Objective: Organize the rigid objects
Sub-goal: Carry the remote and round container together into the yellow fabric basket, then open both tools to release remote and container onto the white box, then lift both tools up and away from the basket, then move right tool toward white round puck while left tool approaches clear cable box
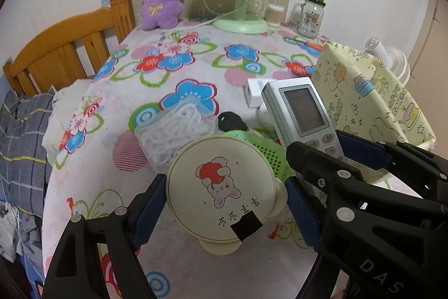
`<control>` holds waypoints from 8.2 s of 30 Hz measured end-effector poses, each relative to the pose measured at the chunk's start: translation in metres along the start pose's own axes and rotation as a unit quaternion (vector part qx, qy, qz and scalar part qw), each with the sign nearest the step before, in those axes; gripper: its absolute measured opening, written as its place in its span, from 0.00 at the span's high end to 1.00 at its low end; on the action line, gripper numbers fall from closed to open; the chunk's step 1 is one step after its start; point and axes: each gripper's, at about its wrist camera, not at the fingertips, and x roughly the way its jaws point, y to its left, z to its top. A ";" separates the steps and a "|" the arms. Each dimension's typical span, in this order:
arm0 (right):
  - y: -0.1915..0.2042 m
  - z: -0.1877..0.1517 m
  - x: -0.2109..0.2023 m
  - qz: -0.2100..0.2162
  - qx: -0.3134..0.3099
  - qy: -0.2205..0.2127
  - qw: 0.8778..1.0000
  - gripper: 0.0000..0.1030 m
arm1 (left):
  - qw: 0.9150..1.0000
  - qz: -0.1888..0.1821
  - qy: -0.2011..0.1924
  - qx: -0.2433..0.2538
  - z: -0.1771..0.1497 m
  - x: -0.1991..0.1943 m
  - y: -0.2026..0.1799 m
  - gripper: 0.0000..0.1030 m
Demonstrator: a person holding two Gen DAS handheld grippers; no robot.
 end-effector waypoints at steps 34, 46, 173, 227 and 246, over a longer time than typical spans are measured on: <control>-0.061 0.026 -0.092 -0.027 0.027 -0.075 0.996 0.54 | 0.996 -0.011 -0.074 0.050 0.049 -0.057 -0.088 0.18; -0.105 0.027 -0.099 -0.046 0.051 -0.076 0.995 0.54 | 0.995 -0.029 -0.069 0.068 0.063 -0.044 -0.129 0.18; -0.058 -0.012 -0.150 -0.109 0.057 -0.135 0.983 0.07 | 0.990 -0.022 -0.108 0.084 0.015 -0.102 -0.113 0.00; 0.020 0.023 -0.004 -0.086 -0.021 -0.082 0.993 0.08 | 0.999 0.029 -0.032 0.002 0.022 0.005 0.025 0.02; 0.006 0.039 0.054 -0.088 0.001 -0.034 0.996 0.10 | 0.999 0.041 0.009 -0.010 0.036 0.058 0.038 0.02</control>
